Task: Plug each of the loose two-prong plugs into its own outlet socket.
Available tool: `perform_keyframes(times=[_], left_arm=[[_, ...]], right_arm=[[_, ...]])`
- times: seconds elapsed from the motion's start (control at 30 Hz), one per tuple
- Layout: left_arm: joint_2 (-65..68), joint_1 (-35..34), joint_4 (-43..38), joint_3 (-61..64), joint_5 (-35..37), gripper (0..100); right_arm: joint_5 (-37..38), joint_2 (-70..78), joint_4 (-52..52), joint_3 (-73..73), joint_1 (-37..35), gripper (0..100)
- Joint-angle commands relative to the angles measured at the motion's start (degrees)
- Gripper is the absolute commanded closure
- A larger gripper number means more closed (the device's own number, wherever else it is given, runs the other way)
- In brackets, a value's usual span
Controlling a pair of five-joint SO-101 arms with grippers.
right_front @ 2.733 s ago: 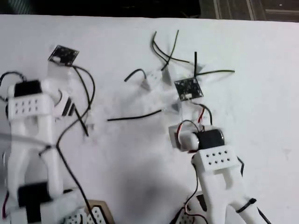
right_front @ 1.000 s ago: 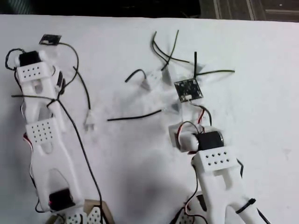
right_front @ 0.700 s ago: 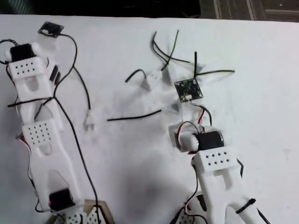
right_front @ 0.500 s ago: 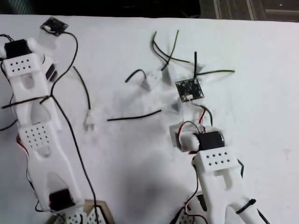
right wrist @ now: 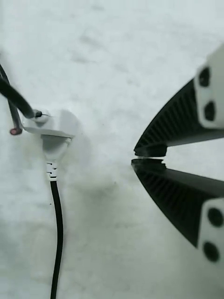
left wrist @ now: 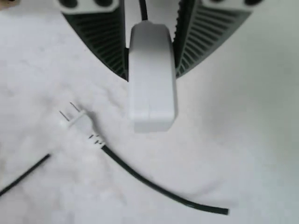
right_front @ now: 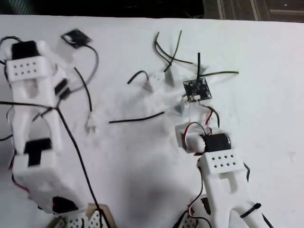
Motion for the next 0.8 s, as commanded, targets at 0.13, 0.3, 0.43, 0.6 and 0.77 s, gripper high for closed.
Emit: perform_keyframes(times=[0.13,0.3,0.43,0.6,0.77], left_arm=[[-26.15,9.36,-17.58,41.14,1.49,98],[-39.96,14.73,-27.69,61.27,2.29,98],[-44.97,19.74,-32.35,69.80,6.86,98],[-42.86,25.10,-41.05,75.87,12.57,98],[-38.46,24.84,-44.40,77.63,13.80,84]], right_arm=[[0.35,-1.36,-0.75,-0.44,0.57,98.1],[0.35,-1.36,-0.75,-0.44,0.57,98.1],[0.35,-1.36,-0.75,-0.44,0.57,98.1],[0.35,-1.36,-0.75,-0.35,0.57,98.1],[0.35,-1.27,-0.75,-0.26,0.57,98.1]])
